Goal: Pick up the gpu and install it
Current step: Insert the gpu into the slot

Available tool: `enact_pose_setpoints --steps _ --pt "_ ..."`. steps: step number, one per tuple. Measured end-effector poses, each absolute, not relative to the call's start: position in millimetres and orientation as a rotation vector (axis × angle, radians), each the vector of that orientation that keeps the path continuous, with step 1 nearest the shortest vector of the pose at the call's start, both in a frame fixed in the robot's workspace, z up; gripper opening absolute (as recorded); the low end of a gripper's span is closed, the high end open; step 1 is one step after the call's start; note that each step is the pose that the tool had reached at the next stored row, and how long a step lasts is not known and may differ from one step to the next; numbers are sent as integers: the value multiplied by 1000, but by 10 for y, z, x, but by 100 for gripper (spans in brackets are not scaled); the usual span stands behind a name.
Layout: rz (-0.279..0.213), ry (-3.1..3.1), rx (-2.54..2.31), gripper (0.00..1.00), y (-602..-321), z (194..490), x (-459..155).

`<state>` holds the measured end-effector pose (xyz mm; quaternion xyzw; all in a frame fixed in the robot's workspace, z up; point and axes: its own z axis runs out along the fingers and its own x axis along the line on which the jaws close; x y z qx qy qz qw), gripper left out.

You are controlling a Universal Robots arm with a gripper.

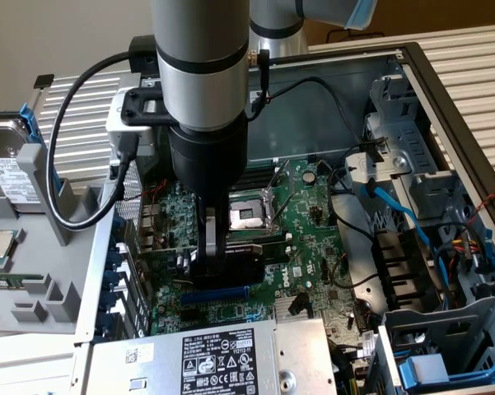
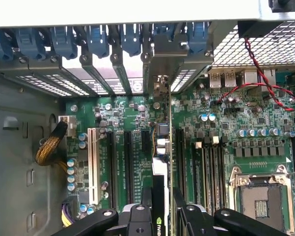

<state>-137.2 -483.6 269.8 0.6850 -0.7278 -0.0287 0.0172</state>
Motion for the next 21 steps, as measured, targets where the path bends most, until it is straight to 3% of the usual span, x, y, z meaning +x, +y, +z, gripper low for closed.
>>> enact_pose_setpoints --steps 21 --pt "-90 -2261 2128 27 -4835 2660 -1378"
